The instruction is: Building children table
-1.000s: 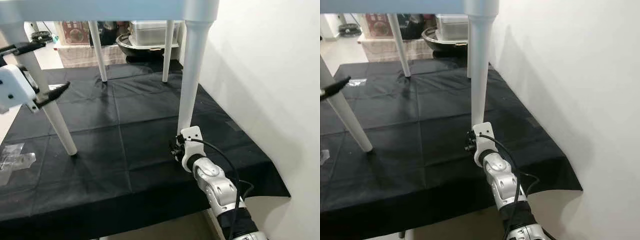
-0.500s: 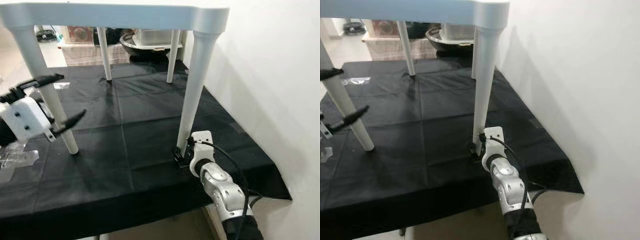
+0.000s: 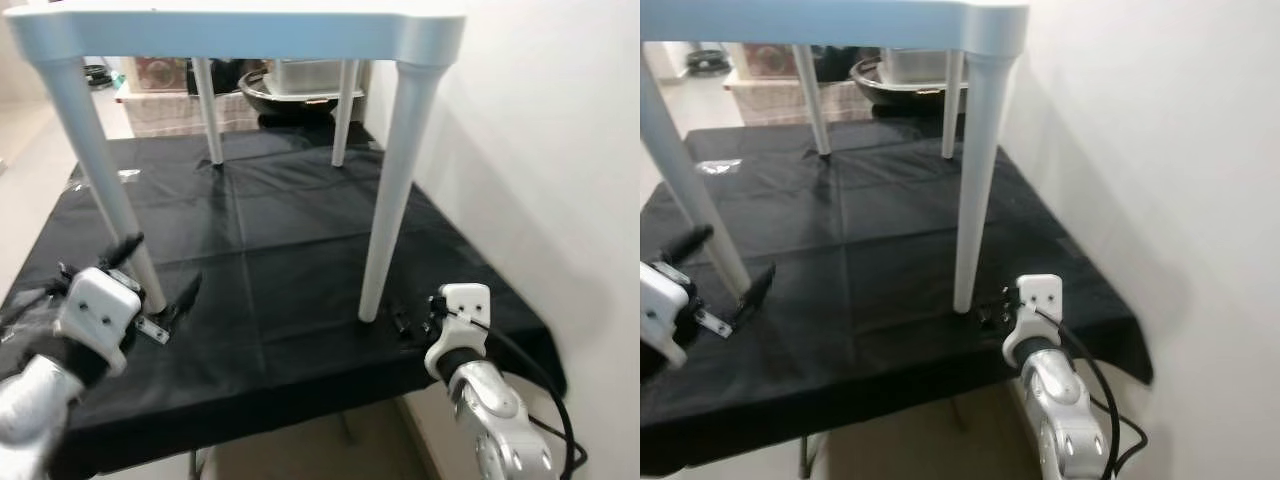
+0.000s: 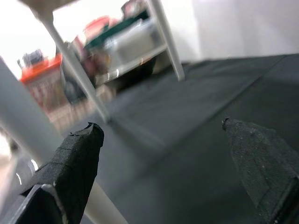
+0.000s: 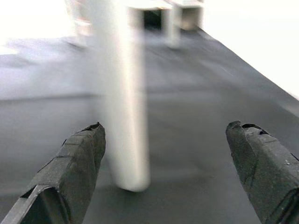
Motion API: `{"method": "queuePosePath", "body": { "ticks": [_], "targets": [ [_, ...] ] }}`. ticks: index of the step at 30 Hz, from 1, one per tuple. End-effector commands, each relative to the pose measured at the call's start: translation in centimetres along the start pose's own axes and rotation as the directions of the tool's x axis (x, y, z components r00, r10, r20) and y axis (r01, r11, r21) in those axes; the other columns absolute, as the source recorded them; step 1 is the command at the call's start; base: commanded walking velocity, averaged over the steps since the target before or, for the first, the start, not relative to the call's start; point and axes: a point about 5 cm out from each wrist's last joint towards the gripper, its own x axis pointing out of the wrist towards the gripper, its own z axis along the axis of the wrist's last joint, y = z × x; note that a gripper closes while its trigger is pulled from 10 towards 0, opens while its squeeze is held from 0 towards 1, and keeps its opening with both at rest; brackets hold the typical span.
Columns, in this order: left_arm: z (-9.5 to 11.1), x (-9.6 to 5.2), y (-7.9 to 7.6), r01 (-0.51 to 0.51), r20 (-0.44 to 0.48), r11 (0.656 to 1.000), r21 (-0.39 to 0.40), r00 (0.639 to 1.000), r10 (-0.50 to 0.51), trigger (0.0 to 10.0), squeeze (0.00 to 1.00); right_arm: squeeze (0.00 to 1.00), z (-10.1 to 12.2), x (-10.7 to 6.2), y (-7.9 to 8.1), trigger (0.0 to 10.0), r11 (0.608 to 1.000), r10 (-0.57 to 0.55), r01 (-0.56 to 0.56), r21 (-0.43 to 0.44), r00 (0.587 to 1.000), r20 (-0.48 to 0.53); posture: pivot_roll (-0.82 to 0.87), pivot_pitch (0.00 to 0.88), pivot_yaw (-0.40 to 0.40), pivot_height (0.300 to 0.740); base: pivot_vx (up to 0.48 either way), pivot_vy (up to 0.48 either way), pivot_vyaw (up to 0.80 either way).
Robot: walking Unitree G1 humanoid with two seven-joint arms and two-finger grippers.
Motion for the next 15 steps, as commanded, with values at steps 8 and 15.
{"method": "queuePosePath", "body": {
  "ticks": [8, 15],
  "targets": [
    [-2.7, -1.5, -2.0, -0.089, -0.16, 0.993, -0.082, 0.984, 0.075, 10.0, 0.0, 0.0, 1.3, 1.1, 0.6, 10.0, 0.997, 0.029, -0.025, -0.078, 0.998, 0.052, -0.05, 0.0, -0.064, 0.74, 0.0, 0.0, 0.0],
    [-3.0, -1.9, -2.7, -0.116, -0.196, 0.988, -0.101, 0.976, 0.094, 10.0, 0.0, 0.0, 1.8, 1.3, 0.7, 10.0, 0.996, 0.022, -0.016, -0.082, 0.997, 0.067, -0.05, 0.0, -0.063, 0.74, -0.341, 0.0, 0.0]
  ]
}}
